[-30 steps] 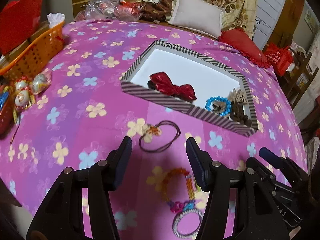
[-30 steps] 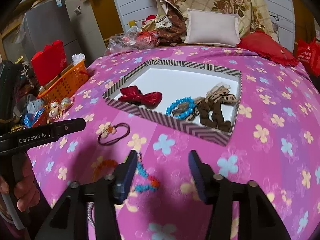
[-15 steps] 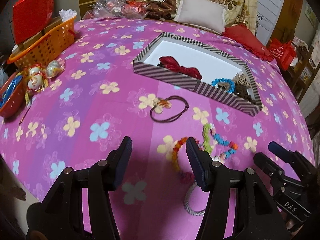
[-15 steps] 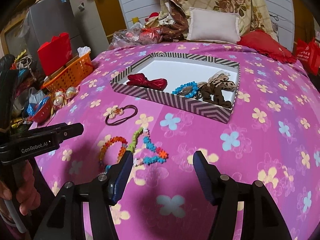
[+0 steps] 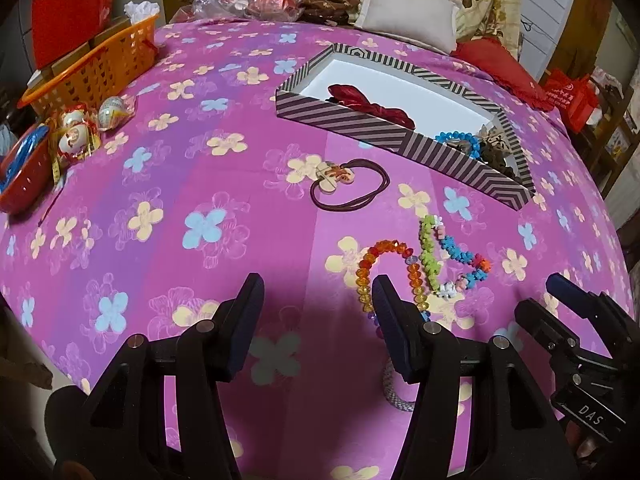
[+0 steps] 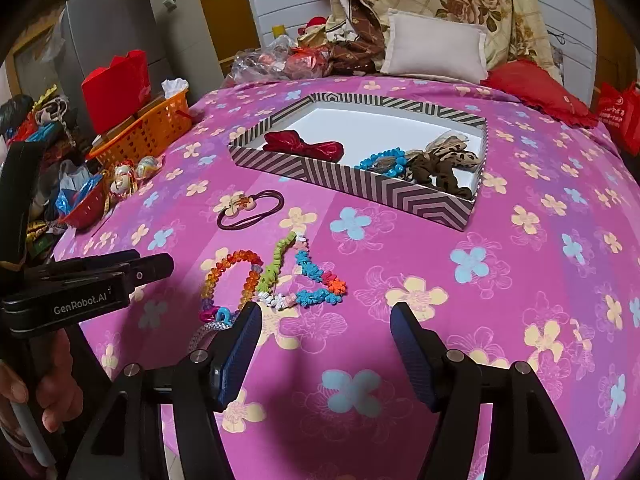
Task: Organize jewelry
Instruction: 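Move the left tool to the brown hair tie while the right tool reaches the beaded strands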
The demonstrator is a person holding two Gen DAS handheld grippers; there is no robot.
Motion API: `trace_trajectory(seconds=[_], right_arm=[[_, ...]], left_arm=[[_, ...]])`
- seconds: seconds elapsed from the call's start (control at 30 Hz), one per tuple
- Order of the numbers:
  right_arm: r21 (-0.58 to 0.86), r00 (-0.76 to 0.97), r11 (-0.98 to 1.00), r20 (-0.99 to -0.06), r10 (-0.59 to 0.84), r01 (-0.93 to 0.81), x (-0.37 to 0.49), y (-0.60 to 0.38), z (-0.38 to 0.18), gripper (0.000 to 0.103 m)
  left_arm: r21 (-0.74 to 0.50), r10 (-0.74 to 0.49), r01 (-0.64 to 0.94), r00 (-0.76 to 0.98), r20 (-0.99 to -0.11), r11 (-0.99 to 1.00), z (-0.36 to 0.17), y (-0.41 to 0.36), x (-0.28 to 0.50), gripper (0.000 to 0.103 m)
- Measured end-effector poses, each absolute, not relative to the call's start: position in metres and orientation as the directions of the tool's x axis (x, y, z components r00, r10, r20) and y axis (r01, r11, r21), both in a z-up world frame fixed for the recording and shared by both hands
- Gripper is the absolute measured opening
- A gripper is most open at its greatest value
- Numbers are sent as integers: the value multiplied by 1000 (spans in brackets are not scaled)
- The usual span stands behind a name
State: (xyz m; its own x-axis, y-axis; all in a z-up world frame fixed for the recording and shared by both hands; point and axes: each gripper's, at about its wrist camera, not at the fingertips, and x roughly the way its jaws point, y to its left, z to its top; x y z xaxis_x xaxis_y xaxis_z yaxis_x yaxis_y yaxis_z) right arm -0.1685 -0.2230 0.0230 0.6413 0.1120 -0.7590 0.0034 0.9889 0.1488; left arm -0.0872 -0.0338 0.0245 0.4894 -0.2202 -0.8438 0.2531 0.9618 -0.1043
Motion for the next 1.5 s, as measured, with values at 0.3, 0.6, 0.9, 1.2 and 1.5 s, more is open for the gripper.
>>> trace_trajectory(seconds=[0.3,0.6,0.9,1.2,1.5], right_arm=[[156,621,988,-775,118,6,-164,-226,15,64],[167,623,986,-774,115,26,-162,-237,13,65],[190,606,981,-785,127,40,-156,-245,2,65],[201,604,979,-783,148,21,-147,-244,0,65],[147,592,988,-792,149,-51,-134,-225,-5,65]], left_arm=[[-164,-248,221,439,-864,961,17,-26,-70,56],[-231,-289,192,379,-879,954,15,-35,-25,64],[-221,-257,144,324,-911,965,1,-46,22,64],[-207,-245,150,311,-918,967,-2,-66,44,64],[-170,-214,162,310,-926,972,-8,-78,46,65]])
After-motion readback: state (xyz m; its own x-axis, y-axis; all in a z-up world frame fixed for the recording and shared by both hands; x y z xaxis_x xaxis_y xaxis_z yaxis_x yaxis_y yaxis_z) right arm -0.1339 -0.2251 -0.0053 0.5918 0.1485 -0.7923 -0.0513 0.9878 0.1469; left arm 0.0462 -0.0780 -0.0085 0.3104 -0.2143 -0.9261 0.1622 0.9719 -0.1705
